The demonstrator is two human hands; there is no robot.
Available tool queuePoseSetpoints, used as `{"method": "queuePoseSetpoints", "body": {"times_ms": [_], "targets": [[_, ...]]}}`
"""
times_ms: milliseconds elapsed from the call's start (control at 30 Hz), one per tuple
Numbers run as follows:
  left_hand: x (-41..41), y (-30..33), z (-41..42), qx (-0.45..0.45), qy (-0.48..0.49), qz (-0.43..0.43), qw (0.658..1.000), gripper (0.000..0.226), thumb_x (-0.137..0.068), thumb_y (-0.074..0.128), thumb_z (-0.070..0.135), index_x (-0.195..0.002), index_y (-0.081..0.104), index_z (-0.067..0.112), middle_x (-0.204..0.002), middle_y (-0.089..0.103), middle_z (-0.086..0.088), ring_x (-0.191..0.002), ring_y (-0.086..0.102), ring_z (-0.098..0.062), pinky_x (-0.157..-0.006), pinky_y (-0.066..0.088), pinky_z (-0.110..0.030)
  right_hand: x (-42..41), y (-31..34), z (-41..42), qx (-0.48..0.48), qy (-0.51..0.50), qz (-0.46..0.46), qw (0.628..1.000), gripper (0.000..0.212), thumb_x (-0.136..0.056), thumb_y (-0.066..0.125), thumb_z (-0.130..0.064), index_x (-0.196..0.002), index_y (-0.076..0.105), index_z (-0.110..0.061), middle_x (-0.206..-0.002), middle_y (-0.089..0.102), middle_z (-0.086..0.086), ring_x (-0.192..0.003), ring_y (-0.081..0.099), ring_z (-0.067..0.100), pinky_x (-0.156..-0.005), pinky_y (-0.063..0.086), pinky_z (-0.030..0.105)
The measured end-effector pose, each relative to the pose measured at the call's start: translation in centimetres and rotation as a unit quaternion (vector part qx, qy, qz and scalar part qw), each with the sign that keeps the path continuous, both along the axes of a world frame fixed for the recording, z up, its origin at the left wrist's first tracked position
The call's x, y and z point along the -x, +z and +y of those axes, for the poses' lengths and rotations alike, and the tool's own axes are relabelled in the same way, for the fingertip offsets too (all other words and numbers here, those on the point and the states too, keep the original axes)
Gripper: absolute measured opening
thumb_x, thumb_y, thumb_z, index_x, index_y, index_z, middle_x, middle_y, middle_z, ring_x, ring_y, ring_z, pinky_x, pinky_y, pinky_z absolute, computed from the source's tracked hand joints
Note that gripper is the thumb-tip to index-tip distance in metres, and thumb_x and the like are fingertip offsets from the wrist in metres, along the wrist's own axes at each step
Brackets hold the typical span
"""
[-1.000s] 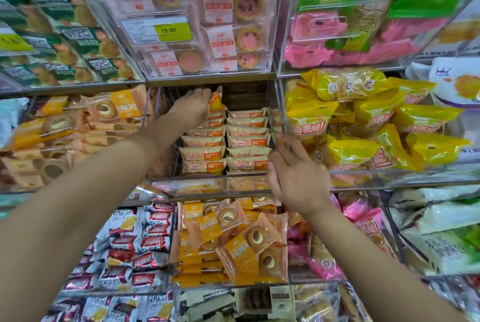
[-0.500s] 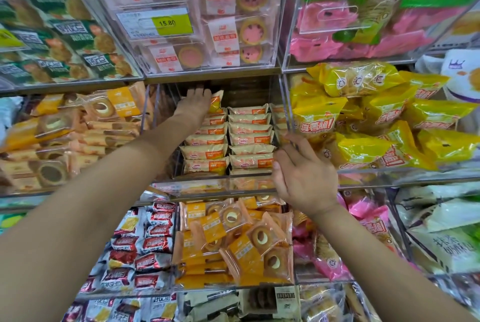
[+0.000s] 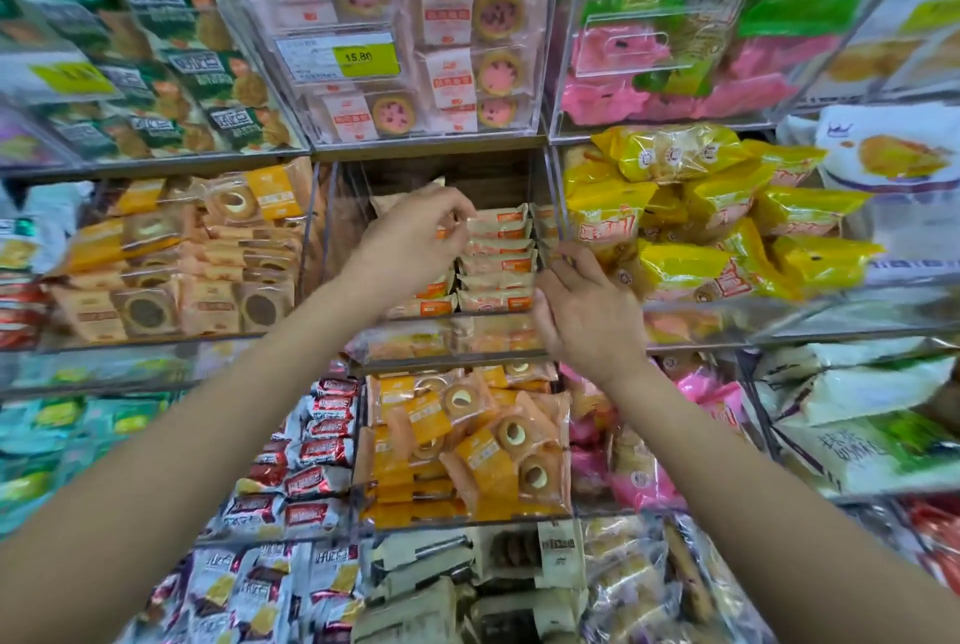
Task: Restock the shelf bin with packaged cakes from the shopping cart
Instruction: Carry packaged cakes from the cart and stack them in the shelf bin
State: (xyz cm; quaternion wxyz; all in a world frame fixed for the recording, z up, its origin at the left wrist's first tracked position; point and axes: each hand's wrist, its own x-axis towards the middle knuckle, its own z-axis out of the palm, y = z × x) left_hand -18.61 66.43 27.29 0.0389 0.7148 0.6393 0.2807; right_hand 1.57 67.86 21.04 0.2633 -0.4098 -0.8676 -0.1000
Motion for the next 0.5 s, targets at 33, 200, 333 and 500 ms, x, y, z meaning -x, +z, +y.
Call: {"method": "queuePoseSetpoints", "body": {"times_ms": [33,200,333,500], "targets": [[-1.4,0.6,-2.1,-0.056,-0.028,-0.026,0.998,0.014,-0.091,0.053,0.017,-0.102,0.062,0.014,-0.097,0.054,0.007,-0.092,0.054,-0.009,-0.083,0.044,-0.029,0.0,0.4,-0.3,0.024,0.009,0.015,1.0,0.028,-0.088,0.044,-0.024,-0.087,0.066,-0.007,-0.098,0.067,0.009,-0.114,0.056,0.024,-0.057,0.052,0.033],[-9.3,-1.0,-12.5,-0.125,-0.116,-0.165,0.971,0.016,-0.091,0.048,0.012,-0.102,0.06,0.01,-0.103,0.058,0.006,-0.099,0.054,-0.005,-0.086,0.044,-0.019,-3.7,-0.1,-6.1,0.088,0.063,0.211,0.971,0.024,-0.086,0.05,-0.008,-0.102,0.061,0.006,-0.108,0.061,0.02,-0.106,0.054,0.032,-0.093,0.041,0.033],[-15.5,-8.3,-18.6,0.089,-0.044,-0.322,0.942,0.017,-0.093,0.051,0.013,-0.094,0.057,0.028,-0.094,0.057,0.019,-0.09,0.053,0.008,-0.077,0.04,-0.008,-12.1,-5.2,-15.4,0.25,-0.02,0.295,0.922,0.023,-0.089,0.048,-0.009,-0.106,0.062,-0.001,-0.104,0.064,0.01,-0.095,0.06,0.023,-0.083,0.047,0.032],[-22.2,-18.9,-23.9,0.485,-0.033,-0.291,0.824,0.012,-0.093,0.051,0.003,-0.1,0.061,0.006,-0.087,0.06,0.001,-0.082,0.054,-0.009,-0.063,0.038,-0.006,-22.3,-13.3,-27.5,0.478,-0.264,0.408,0.732,0.017,-0.091,0.048,0.004,-0.098,0.064,0.002,-0.087,0.065,0.0,-0.077,0.06,0.005,-0.072,0.044,0.013]]}}
